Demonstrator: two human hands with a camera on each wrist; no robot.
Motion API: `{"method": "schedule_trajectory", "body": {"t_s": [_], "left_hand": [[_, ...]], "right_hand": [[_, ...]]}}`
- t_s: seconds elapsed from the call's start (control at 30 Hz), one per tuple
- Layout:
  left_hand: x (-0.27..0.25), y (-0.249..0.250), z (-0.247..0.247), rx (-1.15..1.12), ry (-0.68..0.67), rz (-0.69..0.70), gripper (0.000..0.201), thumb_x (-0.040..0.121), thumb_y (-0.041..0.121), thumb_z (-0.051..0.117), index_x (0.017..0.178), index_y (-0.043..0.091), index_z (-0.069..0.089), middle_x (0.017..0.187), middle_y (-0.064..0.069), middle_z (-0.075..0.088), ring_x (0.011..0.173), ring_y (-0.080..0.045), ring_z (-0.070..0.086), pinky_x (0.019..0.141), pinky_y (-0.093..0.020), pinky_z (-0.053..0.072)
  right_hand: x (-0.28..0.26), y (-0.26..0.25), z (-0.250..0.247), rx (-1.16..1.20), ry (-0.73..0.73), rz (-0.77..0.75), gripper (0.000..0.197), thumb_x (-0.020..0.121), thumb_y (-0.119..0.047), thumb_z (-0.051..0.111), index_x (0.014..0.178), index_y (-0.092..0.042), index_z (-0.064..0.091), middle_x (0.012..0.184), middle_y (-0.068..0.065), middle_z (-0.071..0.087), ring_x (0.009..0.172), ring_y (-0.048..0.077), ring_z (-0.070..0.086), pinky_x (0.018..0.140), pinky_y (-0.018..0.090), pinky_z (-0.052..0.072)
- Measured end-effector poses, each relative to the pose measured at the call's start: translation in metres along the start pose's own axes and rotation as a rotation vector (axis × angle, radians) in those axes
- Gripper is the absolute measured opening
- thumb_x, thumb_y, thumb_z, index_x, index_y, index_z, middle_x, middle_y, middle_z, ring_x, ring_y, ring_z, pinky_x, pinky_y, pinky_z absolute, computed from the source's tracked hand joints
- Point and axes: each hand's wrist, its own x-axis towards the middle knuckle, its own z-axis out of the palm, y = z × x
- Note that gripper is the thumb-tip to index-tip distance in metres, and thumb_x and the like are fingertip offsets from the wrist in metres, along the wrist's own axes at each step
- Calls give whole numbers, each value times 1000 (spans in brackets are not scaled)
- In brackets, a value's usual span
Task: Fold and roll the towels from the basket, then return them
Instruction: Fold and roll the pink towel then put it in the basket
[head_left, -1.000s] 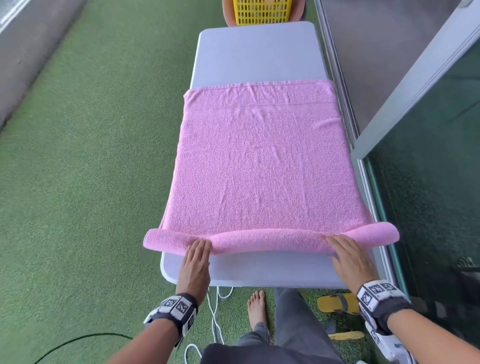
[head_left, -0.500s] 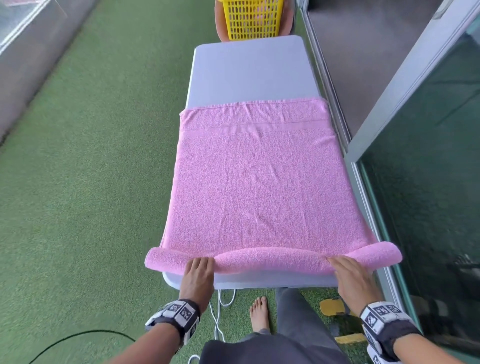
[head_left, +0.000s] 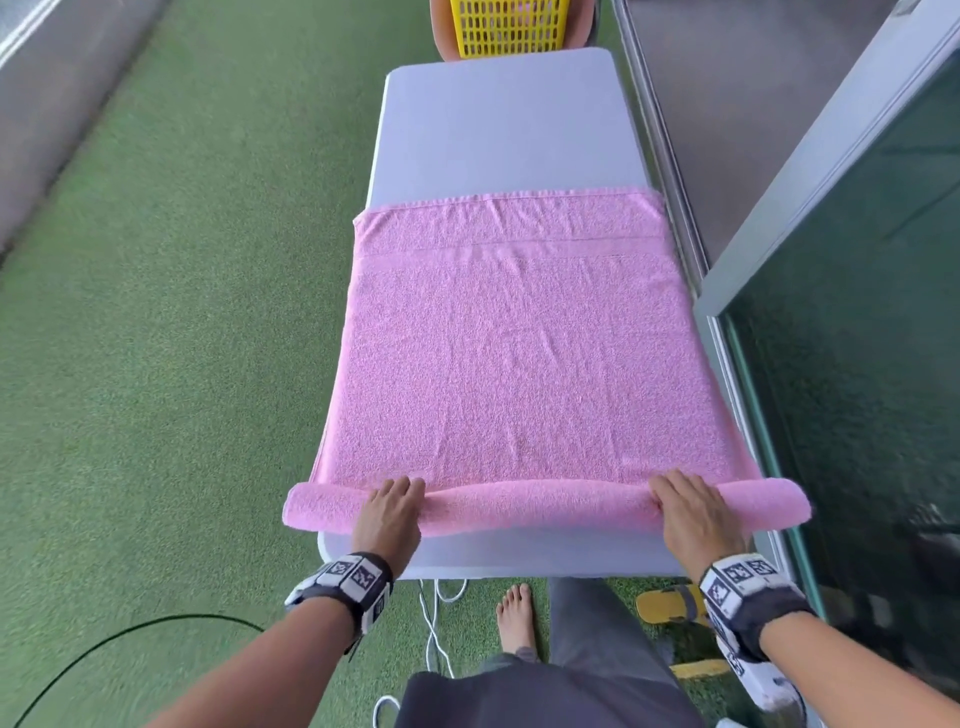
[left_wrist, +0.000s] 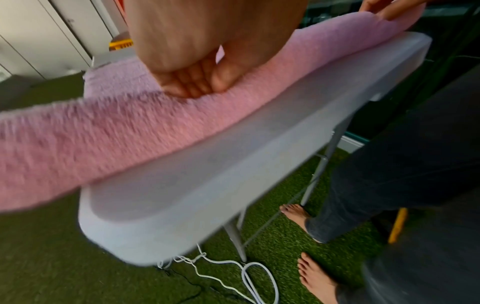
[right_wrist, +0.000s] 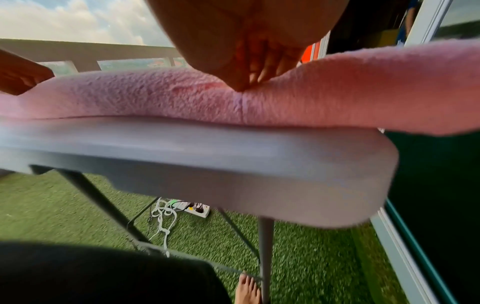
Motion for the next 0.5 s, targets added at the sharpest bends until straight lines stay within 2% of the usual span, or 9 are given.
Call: {"method": "schedule_trajectory", "body": {"t_s": [0.07,0.13,0.2,0.27,0.37,0.5], "left_hand": [[-12,0,9,-34,50,-30,26,72,-10,61,87,10,55,77,0,55,66,-11,41,61,-28,52],[-25,1,16,-29,58,-10,27,76,-4,47,99,8,55,92,-5,59,79,-16,49,76,-37,56],[-35,-1,20,-25,45,8,42,72,-8,56,113,2,55,108,-12,62,96,-23,58,92,-39,51],[-35,-6,25,-16,43,-2,59,63,-17,66,119,-1,56,115,-16,63,105,-28,62,98,-39,44],[-19,-6,22,-13,55,-6,56,64,-25,60,115,0,61,111,-16,67,102,-29,64,97,-44,46],[-3,-2,3,-20,-44,6,44,65,-21,58,103,1,66,94,-12,70,85,-25,65,83,-43,55]], "right_hand": [[-11,0,5,16,28,-33,35,71,6,64,100,-13,59,100,3,60,89,25,58,77,40,53],[-25,4,4,18,48,-69,35,78,-8,69,111,-12,59,110,4,61,98,23,59,85,38,54],[-33,7,1,-12,42,-118,48,74,-22,77,117,-8,61,113,6,63,101,23,61,88,38,52],[-30,12,-1,-2,28,-132,58,65,-17,82,119,-6,62,113,7,65,102,23,62,91,37,50],[-18,13,-2,83,14,-87,55,64,2,81,116,-7,66,108,6,68,98,22,65,92,34,49],[-4,11,-9,120,-5,-69,39,72,9,70,107,-8,70,102,5,70,94,22,65,91,34,51]]}}
